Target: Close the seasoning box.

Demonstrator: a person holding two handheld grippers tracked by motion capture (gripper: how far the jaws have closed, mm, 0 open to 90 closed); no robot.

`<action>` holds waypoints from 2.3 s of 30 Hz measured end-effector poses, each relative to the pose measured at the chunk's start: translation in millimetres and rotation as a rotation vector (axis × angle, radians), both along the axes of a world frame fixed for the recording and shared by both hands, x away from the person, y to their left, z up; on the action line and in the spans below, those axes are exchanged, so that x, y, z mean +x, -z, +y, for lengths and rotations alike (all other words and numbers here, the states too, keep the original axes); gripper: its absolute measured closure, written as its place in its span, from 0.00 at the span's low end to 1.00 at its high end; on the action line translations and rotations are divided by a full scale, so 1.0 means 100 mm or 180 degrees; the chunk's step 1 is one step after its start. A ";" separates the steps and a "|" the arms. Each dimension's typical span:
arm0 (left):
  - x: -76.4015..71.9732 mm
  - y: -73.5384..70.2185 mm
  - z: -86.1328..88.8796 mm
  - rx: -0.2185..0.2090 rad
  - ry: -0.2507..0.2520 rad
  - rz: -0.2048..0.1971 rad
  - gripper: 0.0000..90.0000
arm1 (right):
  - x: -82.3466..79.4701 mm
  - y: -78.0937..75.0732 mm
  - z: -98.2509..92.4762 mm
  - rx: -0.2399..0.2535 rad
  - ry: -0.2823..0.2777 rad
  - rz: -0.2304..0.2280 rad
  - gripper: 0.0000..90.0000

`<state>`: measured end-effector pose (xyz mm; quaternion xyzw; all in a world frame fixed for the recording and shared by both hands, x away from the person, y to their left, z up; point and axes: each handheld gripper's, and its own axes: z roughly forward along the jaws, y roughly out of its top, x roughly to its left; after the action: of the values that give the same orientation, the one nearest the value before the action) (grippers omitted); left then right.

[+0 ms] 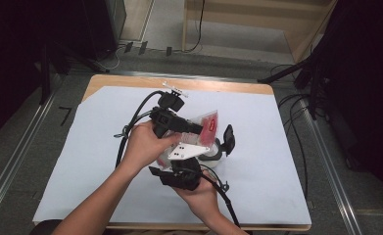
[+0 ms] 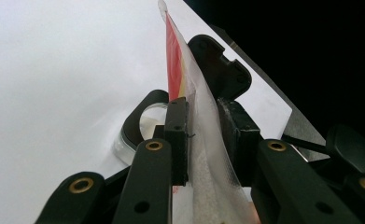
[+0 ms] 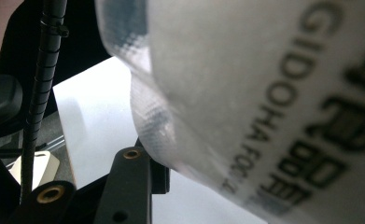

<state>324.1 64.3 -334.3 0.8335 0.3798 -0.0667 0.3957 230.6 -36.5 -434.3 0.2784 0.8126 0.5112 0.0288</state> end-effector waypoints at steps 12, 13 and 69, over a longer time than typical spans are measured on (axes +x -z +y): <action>-0.03 -0.05 0.01 0.0079 -0.0068 -0.0149 0.83 | 0.05 -0.01 0.00 -0.0031 -0.0056 -0.0067 0.72; -0.04 -0.05 0.01 0.0086 -0.0087 -0.0158 0.83 | 0.05 -0.01 0.01 -0.0025 -0.0066 -0.0067 0.71; -0.07 -0.07 0.03 0.0162 -0.0123 -0.0108 0.82 | 0.04 -0.01 0.06 0.0070 -0.0116 -0.0071 0.72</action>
<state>317.2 66.9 -327.5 0.8368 0.3906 -0.0352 0.3820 234.3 -30.6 -433.7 0.2580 0.8115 0.5236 0.0255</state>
